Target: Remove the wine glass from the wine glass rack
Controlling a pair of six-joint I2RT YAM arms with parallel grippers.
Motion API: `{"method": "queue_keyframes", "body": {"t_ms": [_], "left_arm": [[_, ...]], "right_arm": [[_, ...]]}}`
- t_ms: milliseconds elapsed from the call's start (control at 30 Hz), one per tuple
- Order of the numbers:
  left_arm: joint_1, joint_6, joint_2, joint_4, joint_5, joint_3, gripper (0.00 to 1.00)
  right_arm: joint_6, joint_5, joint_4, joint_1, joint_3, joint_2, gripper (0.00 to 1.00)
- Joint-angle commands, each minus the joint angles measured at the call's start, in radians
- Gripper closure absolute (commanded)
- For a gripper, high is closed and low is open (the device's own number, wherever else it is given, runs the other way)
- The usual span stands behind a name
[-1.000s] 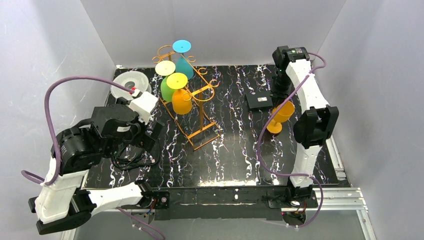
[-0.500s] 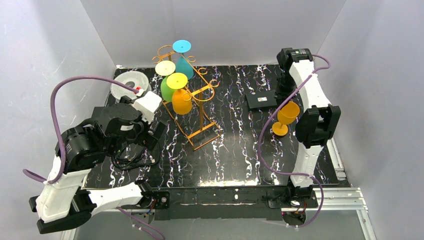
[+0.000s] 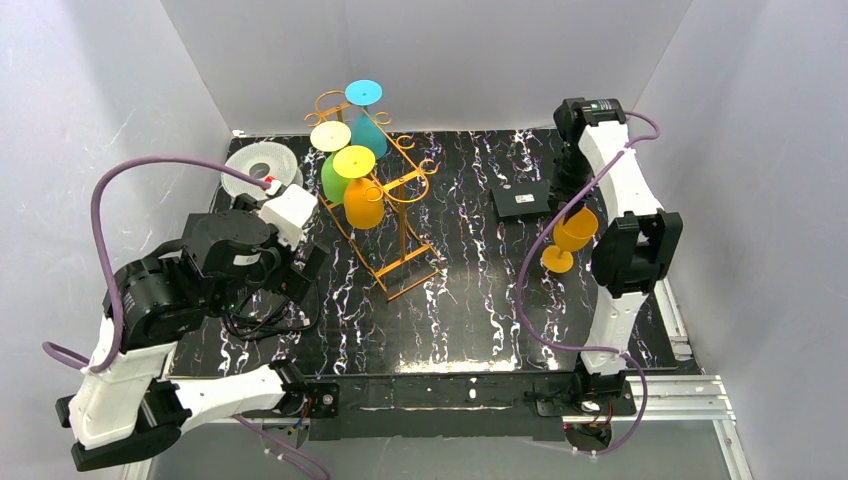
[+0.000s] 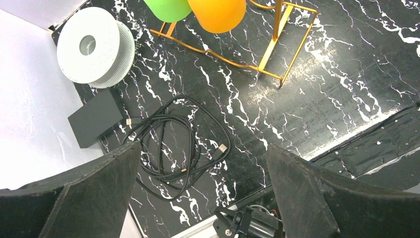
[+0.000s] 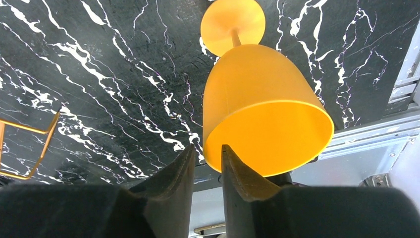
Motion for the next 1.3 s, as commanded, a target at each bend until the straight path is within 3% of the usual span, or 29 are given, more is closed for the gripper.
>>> {"method": "queue_keyframes", "body": {"t_ms": [0,67,167,200,600,1067,1267], "left_arm": [[0.003,0.003,-0.002,-0.047,-0.041,0.021,0.02],[0.003,0.001,-0.002,-0.053,-0.046,0.030,0.02],[0.003,0.000,-0.008,-0.056,-0.053,0.039,0.02],[0.003,0.000,-0.011,-0.058,-0.056,0.043,0.02],[0.002,-0.099,0.002,-0.101,-0.036,0.147,0.02],[0.003,-0.279,0.139,0.004,-0.001,0.304,0.02],[0.004,-0.272,0.244,0.064,-0.060,0.415,0.03]], "right_arm": [[-0.011,-0.004,-0.013,-0.003,-0.004,-0.070,0.63],[-0.014,-0.004,-0.016,-0.003,-0.001,-0.083,0.53],[-0.017,-0.002,-0.020,-0.003,0.001,-0.096,0.49],[-0.017,-0.004,-0.020,-0.004,-0.001,-0.103,0.43],[0.007,-0.089,-0.047,0.000,0.085,-0.203,0.30],[0.062,-0.316,-0.009,0.032,0.080,-0.370,0.28],[0.102,-0.558,0.097,0.033,0.144,-0.363,0.27]]}}
